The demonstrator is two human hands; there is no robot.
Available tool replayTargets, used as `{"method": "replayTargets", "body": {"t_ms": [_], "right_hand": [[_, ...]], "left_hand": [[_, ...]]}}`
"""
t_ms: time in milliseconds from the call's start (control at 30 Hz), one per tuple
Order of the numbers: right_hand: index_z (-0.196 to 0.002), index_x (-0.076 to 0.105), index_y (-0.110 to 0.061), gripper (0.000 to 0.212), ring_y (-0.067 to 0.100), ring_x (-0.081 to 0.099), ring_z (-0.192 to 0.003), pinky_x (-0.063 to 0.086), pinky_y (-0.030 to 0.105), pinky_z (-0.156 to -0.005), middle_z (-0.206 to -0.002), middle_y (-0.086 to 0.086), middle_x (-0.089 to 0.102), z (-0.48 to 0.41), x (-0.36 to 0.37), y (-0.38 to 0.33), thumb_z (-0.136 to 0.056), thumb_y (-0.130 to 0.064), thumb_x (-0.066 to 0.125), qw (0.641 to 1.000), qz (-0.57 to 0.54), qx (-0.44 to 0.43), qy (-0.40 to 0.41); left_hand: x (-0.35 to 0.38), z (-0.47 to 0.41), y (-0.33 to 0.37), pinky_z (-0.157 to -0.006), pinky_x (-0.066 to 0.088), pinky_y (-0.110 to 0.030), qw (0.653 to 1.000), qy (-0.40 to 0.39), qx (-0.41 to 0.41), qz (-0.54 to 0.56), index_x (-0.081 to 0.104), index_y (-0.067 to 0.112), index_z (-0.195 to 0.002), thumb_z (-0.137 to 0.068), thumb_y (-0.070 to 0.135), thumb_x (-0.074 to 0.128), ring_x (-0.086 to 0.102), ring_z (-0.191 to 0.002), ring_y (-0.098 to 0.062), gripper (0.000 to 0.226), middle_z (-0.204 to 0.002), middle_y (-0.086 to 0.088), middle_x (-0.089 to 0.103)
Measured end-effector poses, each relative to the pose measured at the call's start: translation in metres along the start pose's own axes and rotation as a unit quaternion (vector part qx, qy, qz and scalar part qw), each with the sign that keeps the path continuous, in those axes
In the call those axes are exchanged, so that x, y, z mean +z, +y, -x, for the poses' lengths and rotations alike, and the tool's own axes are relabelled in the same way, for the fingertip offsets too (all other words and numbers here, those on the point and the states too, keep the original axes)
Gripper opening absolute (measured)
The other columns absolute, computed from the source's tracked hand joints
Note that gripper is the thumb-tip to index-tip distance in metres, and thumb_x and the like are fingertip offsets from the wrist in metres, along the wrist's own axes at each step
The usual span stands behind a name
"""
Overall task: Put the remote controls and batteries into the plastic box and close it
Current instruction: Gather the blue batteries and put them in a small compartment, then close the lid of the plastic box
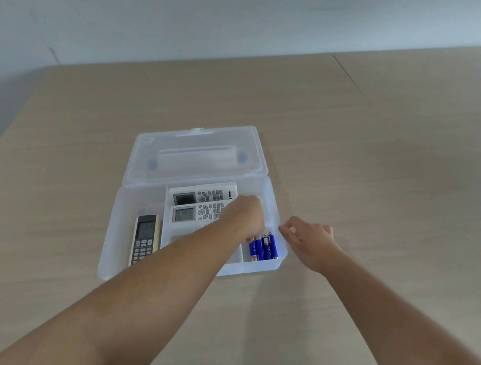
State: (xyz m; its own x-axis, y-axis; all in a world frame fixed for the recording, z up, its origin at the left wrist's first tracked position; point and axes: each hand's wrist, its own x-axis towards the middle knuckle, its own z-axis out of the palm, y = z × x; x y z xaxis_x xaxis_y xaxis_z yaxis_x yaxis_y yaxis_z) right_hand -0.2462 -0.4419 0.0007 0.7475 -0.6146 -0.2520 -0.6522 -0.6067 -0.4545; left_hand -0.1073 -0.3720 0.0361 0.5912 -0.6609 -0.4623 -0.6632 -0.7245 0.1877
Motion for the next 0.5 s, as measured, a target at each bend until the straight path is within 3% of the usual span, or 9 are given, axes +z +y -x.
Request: {"method": "replayTargets", "body": {"t_ms": [100,200,300,400,500], "right_hand": [[-0.103,0.055,-0.016,0.037,0.024,0.052,-0.076,0.038,0.035,-0.083,-0.064,-0.004,0.053,-0.014,-0.015,-0.01,-0.098,-0.042,0.03,0.996,-0.079,0.026,0.019],[-0.095,0.056,-0.011,0.035,0.024,0.052,-0.077,0.039,0.029,-0.063,-0.083,0.005,0.057,-0.046,-0.036,-0.034,-0.097,-0.04,0.036,0.984,-0.169,0.042,0.045],[-0.102,0.059,-0.002,0.038,0.023,0.05,-0.086,0.037,0.029,-0.074,-0.092,0.009,0.057,-0.08,-0.054,-0.062,-0.097,-0.033,0.04,0.977,-0.198,0.043,0.071],[-0.11,0.058,0.01,0.046,0.027,0.056,-0.09,0.046,0.041,-0.086,-0.104,0.028,0.062,-0.111,-0.06,-0.082,-0.096,-0.031,0.043,0.97,-0.223,0.05,0.08],[-0.112,0.062,0.004,0.049,0.036,0.057,-0.114,0.042,0.047,-0.101,-0.119,0.023,0.062,-0.141,-0.051,-0.084,-0.094,-0.039,0.045,0.958,-0.266,0.092,0.053]], "left_hand": [[-0.035,-0.006,-0.026,-0.069,0.054,-0.03,0.99,0.07,-0.01,0.123,0.068,-0.001,-0.091,-0.08,0.004,0.057,0.069,-0.081,-0.026,0.017,-0.086,-0.011,0.071],[-0.079,-0.007,-0.075,-0.069,0.053,-0.028,0.965,0.19,-0.051,0.175,0.073,0.007,-0.09,-0.081,0.01,0.049,0.07,-0.086,-0.028,0.026,-0.09,-0.008,0.074],[-0.111,-0.006,-0.134,-0.076,0.048,-0.032,0.928,0.273,-0.149,0.206,0.071,0.008,-0.103,-0.087,0.015,0.045,0.066,-0.101,-0.033,0.031,-0.106,-0.01,0.07],[-0.114,-0.014,-0.193,-0.078,0.047,-0.034,0.914,0.237,-0.22,0.244,0.067,-0.003,-0.106,-0.089,0.016,0.047,0.064,-0.107,-0.036,0.032,-0.104,-0.019,0.066],[-0.093,-0.028,-0.227,-0.079,0.045,-0.032,0.897,0.188,-0.254,0.31,0.062,-0.007,-0.117,-0.093,0.028,0.048,0.062,-0.112,-0.037,0.045,-0.108,-0.019,0.065]]}}
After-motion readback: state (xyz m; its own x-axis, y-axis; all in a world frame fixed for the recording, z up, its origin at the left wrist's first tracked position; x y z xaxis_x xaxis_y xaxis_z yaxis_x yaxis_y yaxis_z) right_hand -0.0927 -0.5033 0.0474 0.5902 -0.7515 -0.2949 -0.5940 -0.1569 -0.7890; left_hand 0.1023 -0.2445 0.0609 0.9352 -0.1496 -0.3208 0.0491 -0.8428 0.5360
